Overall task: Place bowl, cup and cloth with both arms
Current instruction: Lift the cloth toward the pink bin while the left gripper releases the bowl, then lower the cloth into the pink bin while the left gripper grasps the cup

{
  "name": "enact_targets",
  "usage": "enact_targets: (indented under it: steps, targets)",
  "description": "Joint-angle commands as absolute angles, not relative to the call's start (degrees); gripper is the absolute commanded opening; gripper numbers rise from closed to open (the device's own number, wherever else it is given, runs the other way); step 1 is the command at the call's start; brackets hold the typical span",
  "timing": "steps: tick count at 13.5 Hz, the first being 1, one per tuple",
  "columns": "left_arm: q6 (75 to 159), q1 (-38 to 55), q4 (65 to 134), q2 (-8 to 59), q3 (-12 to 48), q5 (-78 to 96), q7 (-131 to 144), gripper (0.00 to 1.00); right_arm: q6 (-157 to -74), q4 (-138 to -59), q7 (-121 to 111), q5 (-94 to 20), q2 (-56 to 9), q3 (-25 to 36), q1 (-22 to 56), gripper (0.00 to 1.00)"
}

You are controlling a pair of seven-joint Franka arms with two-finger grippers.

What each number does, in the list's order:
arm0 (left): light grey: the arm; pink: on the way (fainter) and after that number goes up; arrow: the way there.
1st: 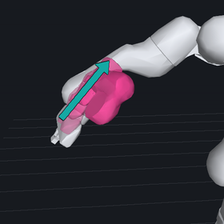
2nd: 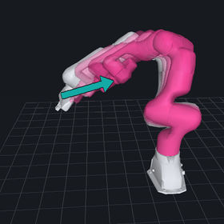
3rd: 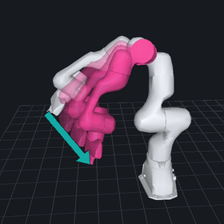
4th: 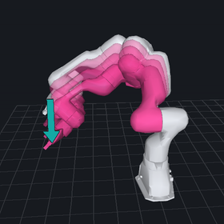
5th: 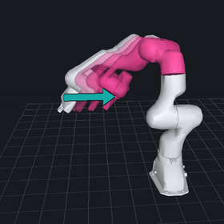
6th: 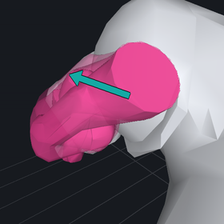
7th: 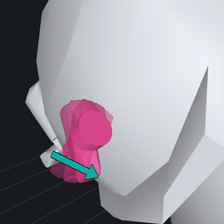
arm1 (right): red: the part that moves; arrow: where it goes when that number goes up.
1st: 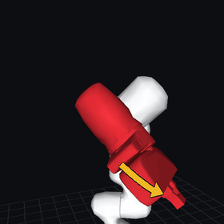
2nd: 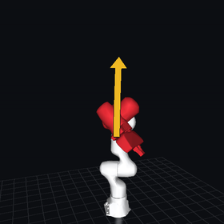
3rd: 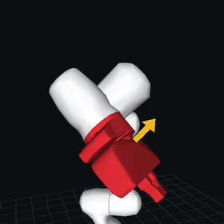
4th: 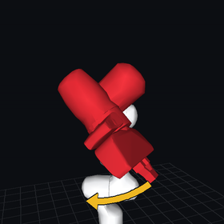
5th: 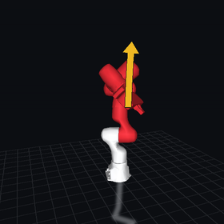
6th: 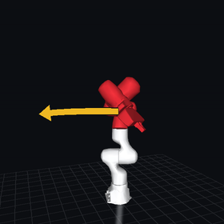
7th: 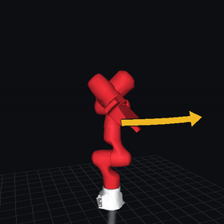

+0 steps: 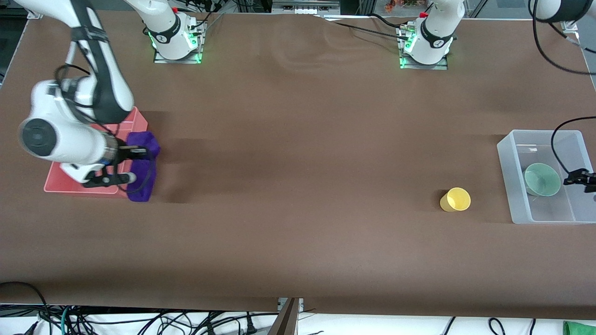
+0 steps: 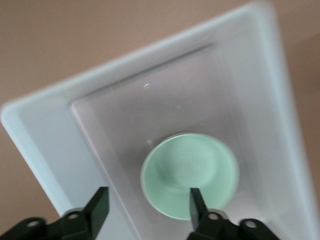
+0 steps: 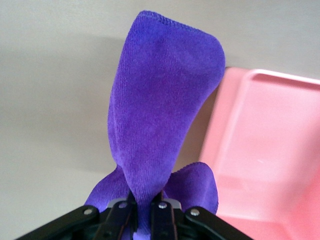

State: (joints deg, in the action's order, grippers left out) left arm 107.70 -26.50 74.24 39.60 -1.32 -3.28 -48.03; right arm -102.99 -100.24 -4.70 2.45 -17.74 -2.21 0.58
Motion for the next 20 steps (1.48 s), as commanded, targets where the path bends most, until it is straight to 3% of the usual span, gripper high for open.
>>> enact_targets:
  steps: [1, 4, 6, 10, 12, 13, 15, 17, 18, 19, 20]
  targets:
    - [99.34, -18.49, 75.85, 32.53, -1.67, -2.90, -40.04, 1.00, -94.77, -93.79, -11.93, 4.64, -18.28, 0.78, 0.09, 0.00]
    - [96.34, -9.69, 76.98, 31.82, -1.76, -1.85, -21.24, 1.00, -91.59, -94.30, -17.21, 6.76, -17.75, 5.26, 0.09, 0.00]
    - [97.03, -8.88, 77.78, 33.48, -0.18, 6.47, -16.28, 1.00, -92.28, -96.67, -20.64, 7.65, -17.84, 8.16, 0.09, 0.00]
    - [108.77, -8.70, 85.93, 34.88, 1.49, 7.65, -16.88, 0.98, -100.78, -105.89, -20.92, 7.65, -18.10, 10.90, -0.87, 0.00]
    - [115.28, -8.79, 88.50, 37.69, 2.11, 10.17, -16.88, 0.91, -106.76, -109.84, -20.92, 7.65, -18.54, 11.86, -1.23, 0.00]
    - [116.70, -8.70, 88.68, 38.58, 2.11, 10.80, -16.79, 0.84, -109.40, -111.95, -20.92, 7.65, -18.72, 12.04, -1.32, 0.00]
    - [116.81, -8.96, 88.59, 39.90, 2.11, 10.81, -16.35, 0.33, -114.93, -115.65, -20.92, 7.65, -18.98, 13.09, -1.32, 0.00]
    - [116.63, -9.14, 88.42, 39.82, 2.11, 10.81, -15.74, 0.03, -119.25, -118.29, -20.92, 7.65, -19.51, 13.36, -1.32, 0.00]
    - [116.63, -9.05, 88.24, 39.81, 2.02, 10.90, -15.12, 0.00, -119.70, -118.39, -20.92, 7.65, -19.95, 13.36, -1.32, 0.26]
    - [116.63, -9.23, 87.98, 39.81, 2.02, 10.81, -14.68, 0.00, -119.79, -118.30, -20.92, 7.65, -19.95, 13.53, -1.32, 0.81]
    - [116.63, -9.32, 87.72, 39.64, 2.02, 10.81, -14.59, 0.00, -119.71, -117.95, -20.92, 7.65, -19.95, 13.54, -1.32, 1.00]
